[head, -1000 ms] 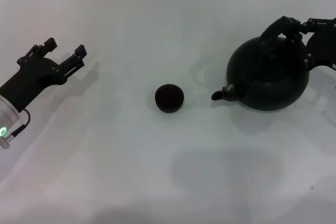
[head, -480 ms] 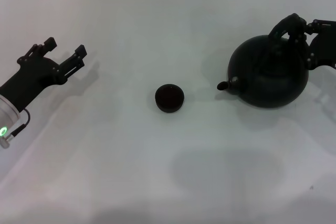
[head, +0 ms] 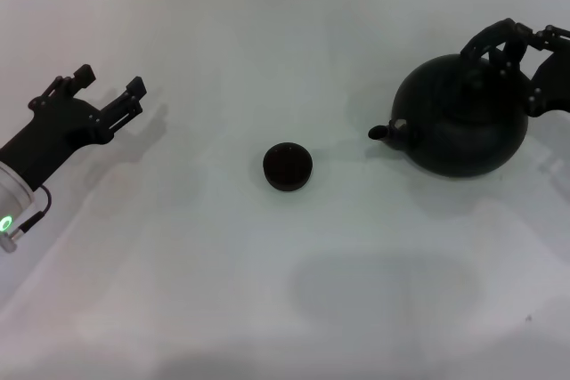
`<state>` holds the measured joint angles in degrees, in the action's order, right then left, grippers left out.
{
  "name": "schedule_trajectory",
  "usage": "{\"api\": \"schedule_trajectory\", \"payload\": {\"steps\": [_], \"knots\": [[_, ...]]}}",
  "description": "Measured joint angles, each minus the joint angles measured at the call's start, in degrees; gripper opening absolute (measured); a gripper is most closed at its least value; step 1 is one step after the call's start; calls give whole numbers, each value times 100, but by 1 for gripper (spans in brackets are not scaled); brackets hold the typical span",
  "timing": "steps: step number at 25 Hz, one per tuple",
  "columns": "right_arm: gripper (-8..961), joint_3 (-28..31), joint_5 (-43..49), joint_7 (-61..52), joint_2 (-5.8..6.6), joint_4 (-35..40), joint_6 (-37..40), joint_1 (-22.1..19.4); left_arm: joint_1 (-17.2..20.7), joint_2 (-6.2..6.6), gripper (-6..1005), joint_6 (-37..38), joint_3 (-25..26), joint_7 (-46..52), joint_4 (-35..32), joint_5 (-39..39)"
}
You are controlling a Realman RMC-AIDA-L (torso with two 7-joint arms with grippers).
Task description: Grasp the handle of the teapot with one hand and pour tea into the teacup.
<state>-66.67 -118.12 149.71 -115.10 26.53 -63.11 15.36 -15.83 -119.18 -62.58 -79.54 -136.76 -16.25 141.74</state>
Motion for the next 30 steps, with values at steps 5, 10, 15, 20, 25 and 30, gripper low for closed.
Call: {"api": "schedule_trajectory", "payload": {"steps": [5,10,15,20,25,30], "knots": [[373,51,-32,-59,-4,-36,-17,-1,-9,0,861,0,0,0,0,2],[536,79,-27,-389,20,-58,-30,4,-16,0,861,0,0,0,0,3],[793,470,-21,-553,26,-71,-354,-124,-17,10,861,-1,3,-1,5,4],[855,1011,-22,-555,13,-73,-696,-339,-17,18,861,4,9,-70,3,67],[853,1299,-24,-568,23,-183,-789,-579,-7,18,861,8,9,-277,6,291],[854,1325,-24,-621,57,-277,-925,-758,37,21,862,9,9,-324,15,515]]}}
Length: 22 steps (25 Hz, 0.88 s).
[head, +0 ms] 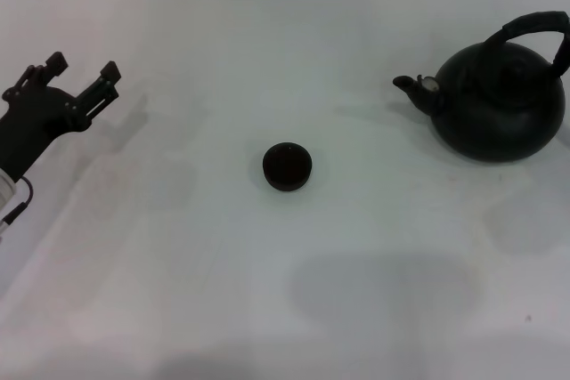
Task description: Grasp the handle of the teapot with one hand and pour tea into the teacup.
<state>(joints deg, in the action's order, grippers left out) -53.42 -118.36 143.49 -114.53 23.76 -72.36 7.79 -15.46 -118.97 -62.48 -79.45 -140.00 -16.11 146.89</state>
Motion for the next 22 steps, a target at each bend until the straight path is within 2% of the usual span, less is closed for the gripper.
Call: {"api": "schedule_trajectory", "payload": {"steps": [7,11,17,22], "knots": [[853,159,16,-167,21,-10,-459,-234,43,6,862,-47,220,-176,-24,39],[852,858,12,-53,-5,-98,-496,-305,129,5,862,-205,499,-353,-60,40],[851,2015,2,304,-61,-590,-384,41,125,21,862,-569,1395,-630,-67,42],[850,2630,-2,578,-68,-936,290,436,13,86,861,-519,2002,-754,-69,-10]]}}
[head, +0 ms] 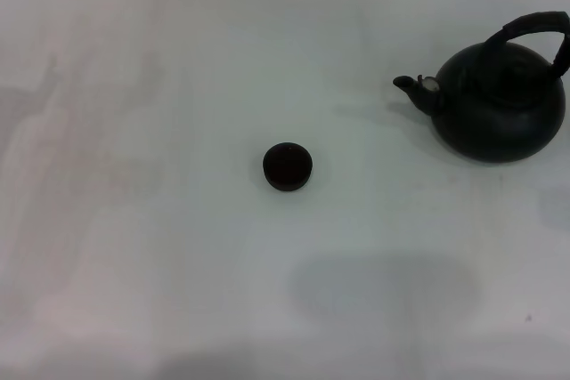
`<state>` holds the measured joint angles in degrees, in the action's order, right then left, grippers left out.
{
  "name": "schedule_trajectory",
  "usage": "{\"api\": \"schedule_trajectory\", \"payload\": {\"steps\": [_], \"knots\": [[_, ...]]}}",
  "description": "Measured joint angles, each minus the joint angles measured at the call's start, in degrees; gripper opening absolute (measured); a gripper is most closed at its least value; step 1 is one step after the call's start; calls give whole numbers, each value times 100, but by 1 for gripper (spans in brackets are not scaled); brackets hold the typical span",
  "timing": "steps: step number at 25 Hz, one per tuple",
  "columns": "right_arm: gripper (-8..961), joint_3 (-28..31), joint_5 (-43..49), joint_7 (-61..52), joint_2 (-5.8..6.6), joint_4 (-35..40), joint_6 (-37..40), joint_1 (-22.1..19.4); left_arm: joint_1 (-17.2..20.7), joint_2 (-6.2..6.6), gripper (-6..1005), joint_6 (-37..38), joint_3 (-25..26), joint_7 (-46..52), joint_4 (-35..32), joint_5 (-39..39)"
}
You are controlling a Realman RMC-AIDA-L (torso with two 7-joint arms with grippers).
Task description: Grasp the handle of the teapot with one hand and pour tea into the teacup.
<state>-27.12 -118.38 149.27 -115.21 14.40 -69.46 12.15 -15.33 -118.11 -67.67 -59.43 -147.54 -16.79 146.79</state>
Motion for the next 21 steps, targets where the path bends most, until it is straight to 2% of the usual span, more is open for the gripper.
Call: {"api": "schedule_trajectory", "payload": {"steps": [2,10,21], "knots": [[850,123,0,203,-3,-96,242,110,-42,69,861,8,65,-54,-16,-10],[849,588,-2,504,-11,-234,414,339,-124,119,861,197,51,-92,-107,-131],[848,642,-354,743,16,-186,892,655,-143,-80,861,196,72,-84,-62,-220]]}}
